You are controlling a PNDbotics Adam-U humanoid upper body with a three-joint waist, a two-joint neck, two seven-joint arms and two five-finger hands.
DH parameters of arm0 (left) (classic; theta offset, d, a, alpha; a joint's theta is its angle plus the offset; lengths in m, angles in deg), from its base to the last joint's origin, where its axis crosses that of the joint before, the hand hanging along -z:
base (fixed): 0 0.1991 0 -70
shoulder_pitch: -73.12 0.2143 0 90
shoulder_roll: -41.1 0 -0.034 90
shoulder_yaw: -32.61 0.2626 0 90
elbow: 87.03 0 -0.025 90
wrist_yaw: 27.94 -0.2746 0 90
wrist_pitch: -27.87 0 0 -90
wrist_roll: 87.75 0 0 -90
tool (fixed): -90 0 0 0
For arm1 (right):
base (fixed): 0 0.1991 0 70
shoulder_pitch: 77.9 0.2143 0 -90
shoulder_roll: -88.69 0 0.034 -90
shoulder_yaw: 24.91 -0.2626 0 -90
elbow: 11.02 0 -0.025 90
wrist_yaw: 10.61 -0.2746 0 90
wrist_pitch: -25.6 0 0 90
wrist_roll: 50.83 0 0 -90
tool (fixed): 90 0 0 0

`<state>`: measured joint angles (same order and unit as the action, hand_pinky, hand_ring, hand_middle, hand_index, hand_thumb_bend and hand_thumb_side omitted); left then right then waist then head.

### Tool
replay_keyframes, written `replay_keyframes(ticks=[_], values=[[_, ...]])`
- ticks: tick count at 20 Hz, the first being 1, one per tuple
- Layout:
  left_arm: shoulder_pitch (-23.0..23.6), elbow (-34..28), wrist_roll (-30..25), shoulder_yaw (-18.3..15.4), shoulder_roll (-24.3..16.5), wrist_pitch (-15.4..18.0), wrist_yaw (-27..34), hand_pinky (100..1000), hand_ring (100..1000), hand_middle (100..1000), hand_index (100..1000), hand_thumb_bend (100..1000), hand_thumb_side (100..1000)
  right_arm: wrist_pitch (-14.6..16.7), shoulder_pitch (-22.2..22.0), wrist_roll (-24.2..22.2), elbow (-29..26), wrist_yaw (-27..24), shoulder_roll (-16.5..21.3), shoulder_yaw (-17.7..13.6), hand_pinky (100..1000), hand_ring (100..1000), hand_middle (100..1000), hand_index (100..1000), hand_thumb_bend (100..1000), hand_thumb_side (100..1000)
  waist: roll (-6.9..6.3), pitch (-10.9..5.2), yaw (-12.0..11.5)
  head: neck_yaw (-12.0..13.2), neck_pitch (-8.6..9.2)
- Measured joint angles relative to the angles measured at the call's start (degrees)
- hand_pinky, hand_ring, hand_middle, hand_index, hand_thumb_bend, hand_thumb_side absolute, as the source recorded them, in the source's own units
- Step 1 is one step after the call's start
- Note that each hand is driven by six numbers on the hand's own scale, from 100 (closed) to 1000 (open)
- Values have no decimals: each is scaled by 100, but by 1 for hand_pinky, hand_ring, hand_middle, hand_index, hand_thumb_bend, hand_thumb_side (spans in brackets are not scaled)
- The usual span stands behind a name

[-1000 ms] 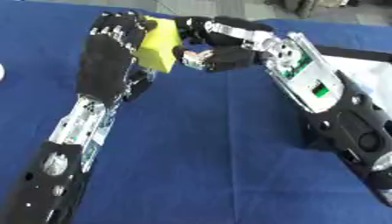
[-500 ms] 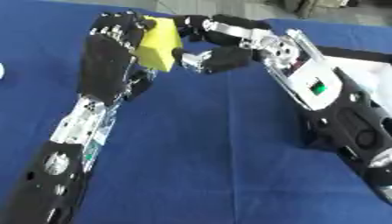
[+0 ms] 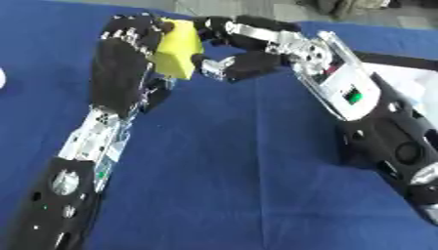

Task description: Pick up the objects with one hand, pass them to the other hand, and then place them into the box on the other side of the table.

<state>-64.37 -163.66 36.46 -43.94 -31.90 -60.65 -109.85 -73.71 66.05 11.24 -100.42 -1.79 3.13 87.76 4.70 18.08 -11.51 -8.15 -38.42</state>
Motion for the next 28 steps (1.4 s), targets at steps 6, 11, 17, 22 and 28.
replay_keyframes(ticks=[6, 11, 17, 22, 28], values=[[-23, 11, -26, -14, 44, -43, -33, 632, 499, 383, 263, 362, 100, 19, 23, -31, 6, 12, 0, 0, 1000, 1000, 1000, 1000, 100, 577, 21, 1, 21, 13, 1], [-43, 11, -31, -34, 51, -50, -33, 629, 494, 371, 253, 374, 100, 40, 64, -50, 42, 100, 0, 4, 1000, 1000, 1000, 1000, 100, 595, 27, 3, 48, 37, 2], [-44, 11, -13, -37, 81, -69, -33, 624, 486, 353, 237, 401, 100, 80, 112, -85, 79, 164, 0, 34, 1000, 1000, 1000, 1000, 100, 579, 31, 10, 50, 42, 5], [-46, 9, 88, -37, 95, -27, -1, 615, 469, 326, 208, 454, 100, 123, 154, -96, 121, 306, -2, 71, 1000, 1000, 1000, 1000, 100, 567, 38, 20, 51, 42, 32], [-47, 8, 196, -36, 112, 28, 53, 612, 458, 303, 195, 492, 100, 204, 197, -120, 188, 403, -25, 101, 1000, 1000, 1000, 1000, 100, 569, 67, 42, 57, 44, 37]])
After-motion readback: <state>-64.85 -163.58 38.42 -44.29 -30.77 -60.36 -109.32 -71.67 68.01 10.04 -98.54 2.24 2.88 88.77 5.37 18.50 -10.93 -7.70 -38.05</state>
